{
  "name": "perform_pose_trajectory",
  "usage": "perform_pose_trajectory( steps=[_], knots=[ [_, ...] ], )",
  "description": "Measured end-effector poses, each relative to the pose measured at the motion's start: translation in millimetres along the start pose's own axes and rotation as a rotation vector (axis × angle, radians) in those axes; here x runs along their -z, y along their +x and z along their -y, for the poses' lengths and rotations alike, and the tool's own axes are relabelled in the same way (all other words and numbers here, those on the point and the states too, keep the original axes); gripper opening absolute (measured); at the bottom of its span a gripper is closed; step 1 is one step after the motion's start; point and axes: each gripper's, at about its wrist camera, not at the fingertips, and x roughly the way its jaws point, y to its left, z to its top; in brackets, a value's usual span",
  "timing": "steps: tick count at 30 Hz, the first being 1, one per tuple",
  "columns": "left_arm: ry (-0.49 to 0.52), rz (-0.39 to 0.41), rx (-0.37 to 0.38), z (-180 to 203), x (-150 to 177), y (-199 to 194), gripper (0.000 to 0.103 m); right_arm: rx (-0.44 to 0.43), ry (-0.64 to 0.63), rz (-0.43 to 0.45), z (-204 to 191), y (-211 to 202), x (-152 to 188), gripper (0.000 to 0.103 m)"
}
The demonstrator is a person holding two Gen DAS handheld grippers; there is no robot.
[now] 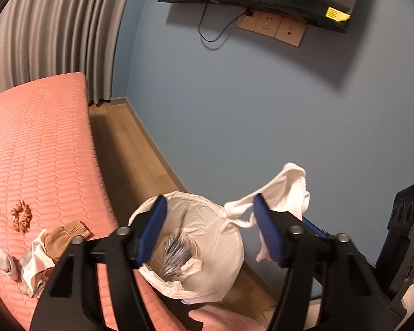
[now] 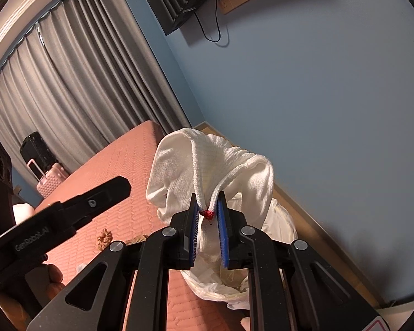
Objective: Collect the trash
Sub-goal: 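Carry strap and sock to the wastebasket and open both tools inside, then move both open tools back over the clothes on the bed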
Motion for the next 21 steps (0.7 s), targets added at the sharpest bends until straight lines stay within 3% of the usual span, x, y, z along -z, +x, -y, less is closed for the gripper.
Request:
perform_pose_trajectory(
  steps=[12,13,15,21],
  knots=[
    [-0.049,0.010,-0.050,-22,0,-6,0.064,-0.017,-0.037,0.004,-15,7,5,0.019],
    [-0.055,0.010,-0.057,-25,0,-6,0.064,-0.017,-0.043,0.002,-18,8,5,0.021],
    [-0.065,0.013,-0.065,-30,1,-8,0.065,-0.012,-0.057,0.009,-23,8,4,0.039],
    [-0.094,0.025,-0.092,-45,0,-16,0.068,-0.023,-0.075,0.015,-36,4,4,0.041]
  ],
)
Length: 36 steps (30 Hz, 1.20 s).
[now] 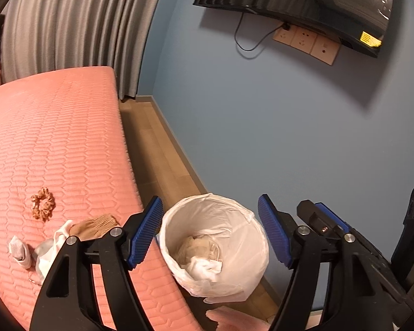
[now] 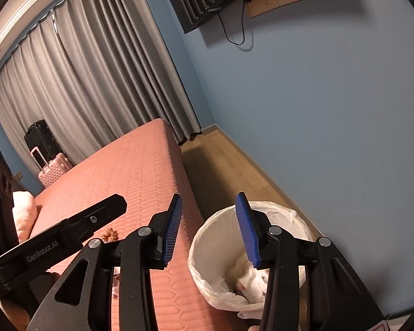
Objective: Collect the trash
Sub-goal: 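Move both open tools back over the clothes on the bed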
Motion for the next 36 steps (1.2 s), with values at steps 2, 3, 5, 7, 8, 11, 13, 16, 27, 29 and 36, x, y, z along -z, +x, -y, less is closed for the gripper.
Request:
perform_pose_trajectory(
  steps=[2,3,5,7,8,11,13,16,27,29,36],
  knots=[
    [-0.013,0.004,-0.008,-6,0,-3,0.068,-0.005,-0.009,-0.004,-5,0,0,0.041],
    [-0.017,0.004,-0.012,-8,0,-4,0.068,-0.008,-0.015,-0.006,-9,-1,1,0.041],
    [-0.030,0.008,-0.018,-14,1,-7,0.068,-0.012,-0.024,-0.009,-14,-2,2,0.041],
    [-0.036,0.013,-0.023,-18,2,-12,0.068,-0.017,-0.030,-0.010,-19,-4,3,0.041],
    [-0.038,0.015,-0.025,-20,3,-13,0.068,-0.022,-0.034,-0.013,-23,-5,4,0.042],
    [-0.049,0.022,-0.034,-27,4,-19,0.068,-0.028,-0.046,-0.018,-32,-7,5,0.043],
    [-0.062,0.024,-0.040,-33,5,-23,0.068,-0.033,-0.056,-0.022,-38,-8,8,0.045],
    [-0.082,0.031,-0.048,-42,6,-30,0.068,-0.041,-0.067,-0.026,-47,-10,9,0.046],
    [-0.155,0.034,-0.113,-89,23,-49,0.074,-0.078,-0.122,-0.063,-85,-12,26,0.055],
    [-0.179,0.031,-0.132,-101,29,-53,0.076,-0.086,-0.129,-0.074,-93,-11,32,0.055],
    [-0.268,0.022,-0.192,-147,50,-65,0.082,-0.111,-0.163,-0.113,-120,-3,47,0.056]
  ],
)
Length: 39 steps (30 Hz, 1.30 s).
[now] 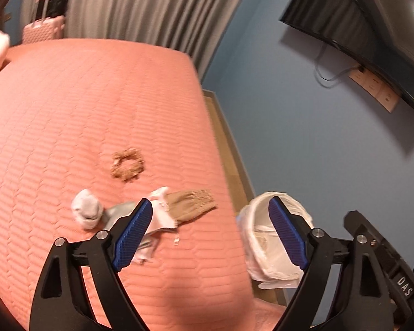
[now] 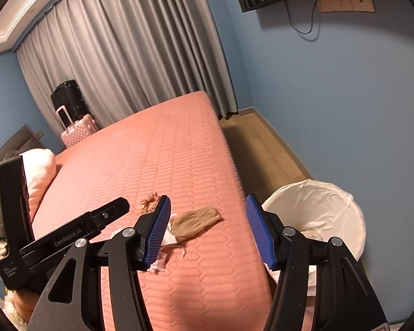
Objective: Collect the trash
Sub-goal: 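Move both open tools back over the clothes on the bed, then grasp the grey sock with the left tool while the right tool grasps pink cloth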
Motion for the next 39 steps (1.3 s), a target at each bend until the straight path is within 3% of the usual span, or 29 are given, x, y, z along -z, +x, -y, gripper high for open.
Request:
perform_pose_trajectory(
  steps=[15,30,34,39],
  knots=[
    [-0.137,-0.061,-0.155,-105,17,16,0.082,-0.058,-0.057,-0.149,-62,60,35,0.056],
    [-0.209,-0.195,-0.193,-166,27,78,0.082,-0.061,-0.066,-0.318,-95,161,69,0.056],
    [-0.222,-0.217,-0.177,-175,25,91,0.078,-0.063,-0.062,-0.363,-101,191,78,0.056],
    [-0.226,-0.242,-0.154,-181,24,102,0.063,-0.061,-0.068,-0.402,-108,221,88,0.055]
  ],
)
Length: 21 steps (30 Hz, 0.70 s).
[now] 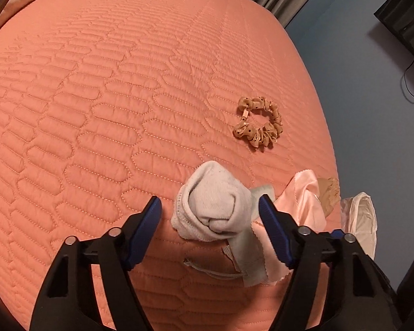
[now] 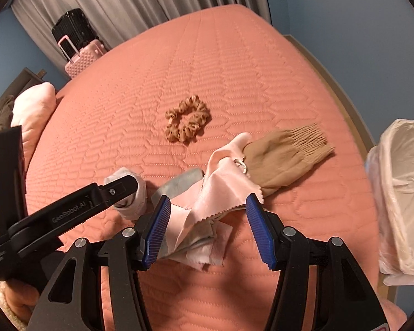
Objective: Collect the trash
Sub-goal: 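Grasp the grey sock with the left tool while the right tool grasps pink cloth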
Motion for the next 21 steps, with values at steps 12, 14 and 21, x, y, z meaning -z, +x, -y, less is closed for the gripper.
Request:
perform_pose_trajectory(
  steps=[12,14,21],
  knots=[
    [0.001,0.000,0.042,0,1,-6,0.031,-0.018,-0.015,-0.044,-4,26,-1,0.002],
    [0.005,0.012,0.049,4,0,-13,0.031,-0.030,-0.023,-0.021,-7,17,-3,0.002],
    [0.060,0.086,0.075,32,-5,-52,0.030,-0.080,-0.022,0.098,-11,-44,-18,0.002]
  ],
)
